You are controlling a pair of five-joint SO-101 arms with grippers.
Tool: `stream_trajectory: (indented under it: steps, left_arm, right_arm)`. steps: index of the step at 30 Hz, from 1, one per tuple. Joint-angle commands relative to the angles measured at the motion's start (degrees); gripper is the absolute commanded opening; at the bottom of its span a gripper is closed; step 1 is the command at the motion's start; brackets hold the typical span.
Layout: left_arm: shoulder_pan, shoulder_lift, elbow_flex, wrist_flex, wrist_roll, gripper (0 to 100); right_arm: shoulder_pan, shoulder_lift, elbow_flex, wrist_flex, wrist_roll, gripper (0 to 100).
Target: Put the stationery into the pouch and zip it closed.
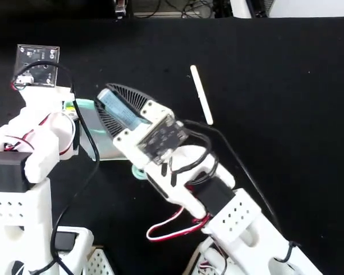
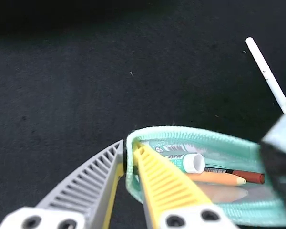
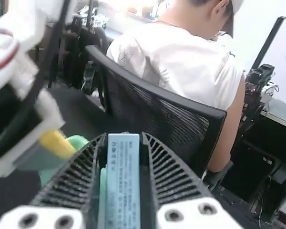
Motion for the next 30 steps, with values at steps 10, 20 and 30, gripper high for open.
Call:
stream_trajectory:
  steps: [10,20,30]
  left_arm:
    - [-1.0,1.0,5.8,0.4,0.0,3]
    - [-1.0,1.0,5.8,0.4,0.0,3]
    - [-1.0,1.0,6.0,0.4,0.0,3]
  right_arm:
    - [27.2,-3.3,-17.7,50.1,-1.7,1.2]
    - [40.4,11.0,11.3,39.1,-1.2,1.2]
    - [40.5,32.5,10.7,27.8,-1.2,1.3]
